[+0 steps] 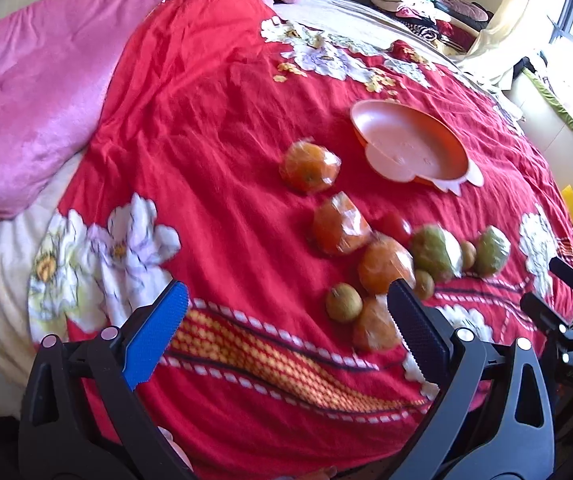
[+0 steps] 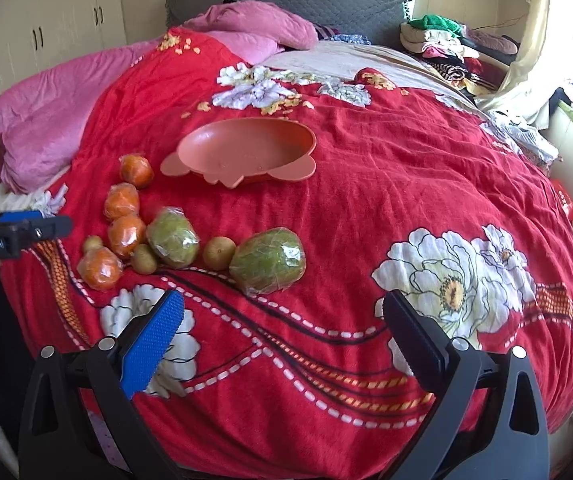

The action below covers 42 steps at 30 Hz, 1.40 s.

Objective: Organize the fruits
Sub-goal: 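Grasp a bagged orange with the left tool while the right tool grasps a bagged green fruit, then carry the bagged orange and bagged green fruit over the pink bowl with both tools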

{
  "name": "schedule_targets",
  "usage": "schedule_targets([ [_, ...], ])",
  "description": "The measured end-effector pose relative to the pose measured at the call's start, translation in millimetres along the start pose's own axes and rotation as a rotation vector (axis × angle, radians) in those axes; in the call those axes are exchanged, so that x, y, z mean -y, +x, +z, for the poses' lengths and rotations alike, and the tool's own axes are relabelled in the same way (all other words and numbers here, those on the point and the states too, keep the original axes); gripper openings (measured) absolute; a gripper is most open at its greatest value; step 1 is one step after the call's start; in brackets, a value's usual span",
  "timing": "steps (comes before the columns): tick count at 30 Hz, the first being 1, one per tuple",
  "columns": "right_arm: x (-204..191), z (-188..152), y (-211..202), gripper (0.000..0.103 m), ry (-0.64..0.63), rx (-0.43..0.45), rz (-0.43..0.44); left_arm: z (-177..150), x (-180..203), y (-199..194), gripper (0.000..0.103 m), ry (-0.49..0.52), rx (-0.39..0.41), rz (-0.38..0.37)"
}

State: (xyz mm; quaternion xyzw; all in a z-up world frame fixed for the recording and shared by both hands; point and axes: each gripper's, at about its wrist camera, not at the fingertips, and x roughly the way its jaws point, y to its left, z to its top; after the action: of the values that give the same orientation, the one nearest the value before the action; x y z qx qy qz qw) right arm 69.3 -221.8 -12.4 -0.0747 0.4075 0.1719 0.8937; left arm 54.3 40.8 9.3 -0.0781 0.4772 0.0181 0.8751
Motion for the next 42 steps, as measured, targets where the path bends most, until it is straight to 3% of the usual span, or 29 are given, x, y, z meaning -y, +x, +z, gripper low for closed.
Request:
schedule_targets([
  [8, 6.8, 7.2, 30.5, 0.099, -0.047, -0.048, -0.020, 39.8, -10.6, 25.5, 0.094, 0.011, -0.019, -0.015],
  [16, 8.3, 12.2, 44.5, 0.097, -0.086, -0.063, 0.020, 67.0, -5.4, 47.0, 0.092, 0.039, -0.039, -0.049],
  [17, 7.5, 12.9, 46.1, 0.096, -0.094, -0.063, 0.022, 68.7, -4.2, 48.7, 0.089, 0.043, -0.039, -0.052],
  [20, 6.0, 14.7, 49.6, 0.077, -0.110, -0.071, 0.043, 74.1, -0.7, 53.7, 0.083, 0.055, -0.040, -0.055],
  [30, 1.6, 18.1, 64.2, 0.053, -0.131, -0.090, 0.124, 78.7, 5.2, 70.8, 0.056, 0.081, -0.074, -0.087],
  [42, 14.6, 25.6, 60.4, 0.052, -0.036, -0.079, 0.185, 80.0, 8.4, 91.9, 0.037, 0.094, -0.102, -0.117],
])
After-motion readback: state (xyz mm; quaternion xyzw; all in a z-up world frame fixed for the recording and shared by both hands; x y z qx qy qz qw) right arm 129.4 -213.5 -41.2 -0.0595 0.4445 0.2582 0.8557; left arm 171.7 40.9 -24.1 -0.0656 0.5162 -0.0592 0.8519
